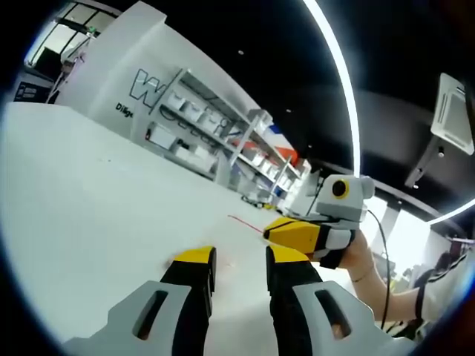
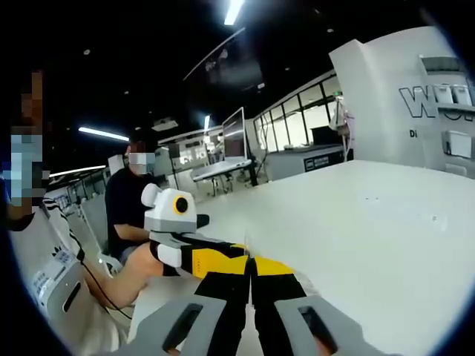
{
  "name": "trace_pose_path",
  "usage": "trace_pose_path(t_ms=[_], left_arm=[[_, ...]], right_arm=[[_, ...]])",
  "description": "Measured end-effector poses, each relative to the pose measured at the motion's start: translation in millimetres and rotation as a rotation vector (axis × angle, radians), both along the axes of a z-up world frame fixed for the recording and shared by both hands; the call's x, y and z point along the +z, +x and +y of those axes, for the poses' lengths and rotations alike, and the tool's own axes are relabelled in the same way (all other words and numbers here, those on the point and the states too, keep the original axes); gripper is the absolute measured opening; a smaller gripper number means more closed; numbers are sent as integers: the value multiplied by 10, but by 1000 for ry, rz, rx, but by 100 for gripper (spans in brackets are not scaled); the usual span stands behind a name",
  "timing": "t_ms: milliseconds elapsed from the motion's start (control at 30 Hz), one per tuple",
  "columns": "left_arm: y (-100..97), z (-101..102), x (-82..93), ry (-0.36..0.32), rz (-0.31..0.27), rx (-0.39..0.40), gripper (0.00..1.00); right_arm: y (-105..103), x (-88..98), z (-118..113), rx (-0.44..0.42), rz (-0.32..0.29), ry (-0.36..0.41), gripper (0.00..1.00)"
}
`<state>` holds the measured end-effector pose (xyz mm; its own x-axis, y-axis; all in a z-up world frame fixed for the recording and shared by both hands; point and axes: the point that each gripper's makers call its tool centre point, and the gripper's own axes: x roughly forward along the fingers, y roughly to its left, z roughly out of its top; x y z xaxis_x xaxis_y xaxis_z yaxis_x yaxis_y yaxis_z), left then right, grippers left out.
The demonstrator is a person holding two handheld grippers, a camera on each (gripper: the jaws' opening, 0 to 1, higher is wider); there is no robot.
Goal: Open the resealable bag by pulling the two sides of the seal apart until the entire bag opening is separated and visibly accessible.
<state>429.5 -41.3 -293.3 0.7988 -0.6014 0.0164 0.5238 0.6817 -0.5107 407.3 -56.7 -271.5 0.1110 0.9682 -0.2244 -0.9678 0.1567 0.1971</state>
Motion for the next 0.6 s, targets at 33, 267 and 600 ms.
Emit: trace_pose_path(t_ms=[33, 267, 600], left_arm=[[2, -2, 0, -2, 0, -1, 27], [-27, -6, 43, -46, -7, -25, 27], [-31, -16, 83, -99, -4, -47, 27]], right_arm=[[-17, -4, 3, 7, 0, -1, 0], [20, 18, 0, 0, 4, 11, 0], [-18, -2, 9, 10, 16, 15, 0]])
